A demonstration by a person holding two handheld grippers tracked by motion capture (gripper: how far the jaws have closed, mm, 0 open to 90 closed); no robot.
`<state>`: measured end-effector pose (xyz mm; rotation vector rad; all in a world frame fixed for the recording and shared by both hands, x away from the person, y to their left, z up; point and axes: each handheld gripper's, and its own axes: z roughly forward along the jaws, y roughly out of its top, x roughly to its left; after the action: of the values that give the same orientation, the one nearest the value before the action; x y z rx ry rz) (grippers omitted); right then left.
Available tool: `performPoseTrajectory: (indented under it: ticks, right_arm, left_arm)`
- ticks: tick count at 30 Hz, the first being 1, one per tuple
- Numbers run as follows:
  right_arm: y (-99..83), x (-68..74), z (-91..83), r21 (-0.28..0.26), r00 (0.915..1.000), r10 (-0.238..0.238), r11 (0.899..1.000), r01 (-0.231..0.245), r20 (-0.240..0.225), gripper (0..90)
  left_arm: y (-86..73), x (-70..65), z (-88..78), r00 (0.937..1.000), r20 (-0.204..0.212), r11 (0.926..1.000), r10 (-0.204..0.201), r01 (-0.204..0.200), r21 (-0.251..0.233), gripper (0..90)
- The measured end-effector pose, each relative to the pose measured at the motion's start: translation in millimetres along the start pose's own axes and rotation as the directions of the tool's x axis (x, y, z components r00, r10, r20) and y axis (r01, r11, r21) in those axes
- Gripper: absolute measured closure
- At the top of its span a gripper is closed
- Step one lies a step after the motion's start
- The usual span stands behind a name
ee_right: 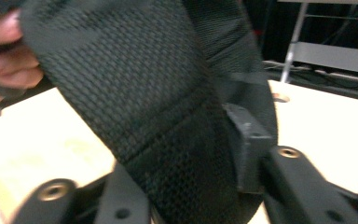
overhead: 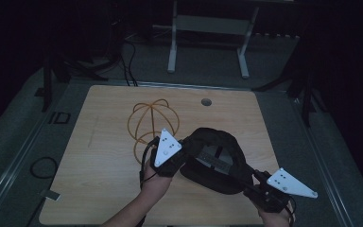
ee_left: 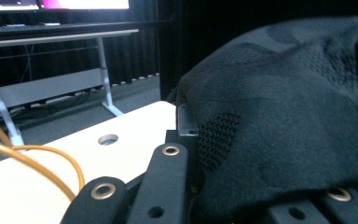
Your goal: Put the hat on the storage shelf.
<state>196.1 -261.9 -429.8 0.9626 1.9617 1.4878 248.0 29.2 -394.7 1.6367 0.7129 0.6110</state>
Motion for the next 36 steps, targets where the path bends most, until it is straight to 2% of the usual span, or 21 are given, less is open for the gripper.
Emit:
performPoseTrajectory:
  ticks: [5, 8, 11, 14, 17, 19, 21, 22, 24, 25, 27, 30, 31, 32, 33, 35, 36]
  right_arm:
    - [-4.1, 1.7, -3.3, 0.055, 0.9977, -0.019, 0.998, 0.023, -0.064, 47.5]
    - [-7.6, 2.2, -7.4, 0.081, 0.9934, -0.040, 0.996, 0.049, -0.108, 43.6]
    - [-10.7, 3.8, -12.8, 0.100, 0.9891, -0.059, 0.992, 0.073, -0.135, 41.2]
    - [-13.4, 5.8, -18.6, 0.108, 0.9842, -0.075, 0.990, 0.093, -0.160, 38.6]
    - [-16.6, 5.5, -26.3, 0.112, 0.9746, -0.079, 0.988, 0.104, -0.209, 37.3]
    - [-17.9, 3.3, -32.6, 0.107, 0.9641, -0.074, 0.989, 0.104, -0.255, 37.6]
    - [-17.5, 0.6, -39.4, 0.097, 0.9522, -0.080, 0.989, 0.113, -0.295, 39.5]
    - [-16.4, -0.9, -43.2, 0.084, 0.9478, -0.083, 0.990, 0.114, -0.308, 40.3]
    - [-12.5, -5.0, -49.7, 0.059, 0.9424, -0.086, 0.992, 0.111, -0.323, 41.4]
    - [-9.8, -7.0, -52.3, 0.050, 0.9430, -0.096, 0.992, 0.118, -0.319, 41.5]
    - [-3.1, -10.5, -54.6, 0.042, 0.9513, -0.122, 0.989, 0.140, -0.283, 42.5]
    - [8.2, -14.4, -52.3, 0.035, 0.9522, -0.175, 0.981, 0.190, -0.250, 44.0]
    - [12.2, -14.1, -50.5, 0.033, 0.9501, -0.200, 0.976, 0.214, -0.240, 44.1]
    - [16.2, -13.5, -48.2, 0.027, 0.9465, -0.218, 0.973, 0.231, -0.238, 44.5]
    - [20.2, -12.9, -45.4, 0.017, 0.9409, -0.235, 0.969, 0.246, -0.244, 44.6]
    - [27.6, -9.4, -39.0, 0.000, 0.9288, -0.258, 0.963, 0.268, -0.266, 44.5]
    - [30.6, -7.0, -35.6, -0.001, 0.9225, -0.270, 0.960, 0.281, -0.275, 43.4]
  left_arm:
    - [0.9, -0.5, -1.0, 0.9999, 0.010, 0.9999, 0.010, -0.010, -0.011, 88.3]
    - [0.2, -3.7, -3.2, 0.9991, 0.023, 0.9992, 0.036, -0.036, -0.017, 88.3]
    - [0.1, -4.4, -5.5, 0.9993, 0.023, 0.9995, 0.029, -0.029, -0.011, 88.4]
    - [0.8, -3.2, -9.0, 0.9988, 0.043, 0.9993, 0.022, -0.021, -0.031, 88.3]
    - [2.3, -4.5, -14.6, 0.9975, 0.064, 0.9982, 0.029, -0.025, -0.055, 88.3]
    - [4.0, -3.2, -18.2, 0.9974, 0.068, 0.9977, 0.025, -0.020, -0.065, 88.3]
    - [5.0, 0.3, -21.8, 0.9952, 0.097, 0.9961, 0.013, -0.004, -0.088, 88.3]
    - [4.9, 1.8, -23.9, 0.9947, 0.101, 0.9951, 0.020, -0.010, -0.098, 88.3]
    - [3.9, 5.2, -27.3, 0.9906, 0.134, 0.9927, 0.028, -0.012, -0.120, 88.2]
    - [3.2, 6.1, -28.6, 0.9902, 0.135, 0.9924, 0.036, -0.019, -0.121, 88.2]
    - [1.5, 8.2, -30.6, 0.9854, 0.164, 0.9917, 0.048, -0.027, -0.125, 88.2]
    - [-1.7, 11.9, -32.4, 0.9743, 0.218, 0.9921, 0.058, -0.032, -0.121, 88.2]
    - [-2.8, 13.5, -32.4, 0.9679, 0.245, 0.9930, 0.057, -0.030, -0.115, 88.2]
    - [-4.4, 15.3, -32.8, 0.9584, 0.278, 0.9926, 0.064, -0.032, -0.117, 88.1]
    - [-6.2, 16.3, -33.3, 0.9557, 0.286, 0.9926, 0.069, -0.036, -0.116, 88.2]
    - [-9.4, 19.9, -34.0, 0.9430, 0.326, 0.9937, 0.066, -0.032, -0.108, 88.2]
    - [-11.0, 21.1, -34.5, 0.9404, 0.334, 0.9940, 0.066, -0.032, -0.105, 88.2]
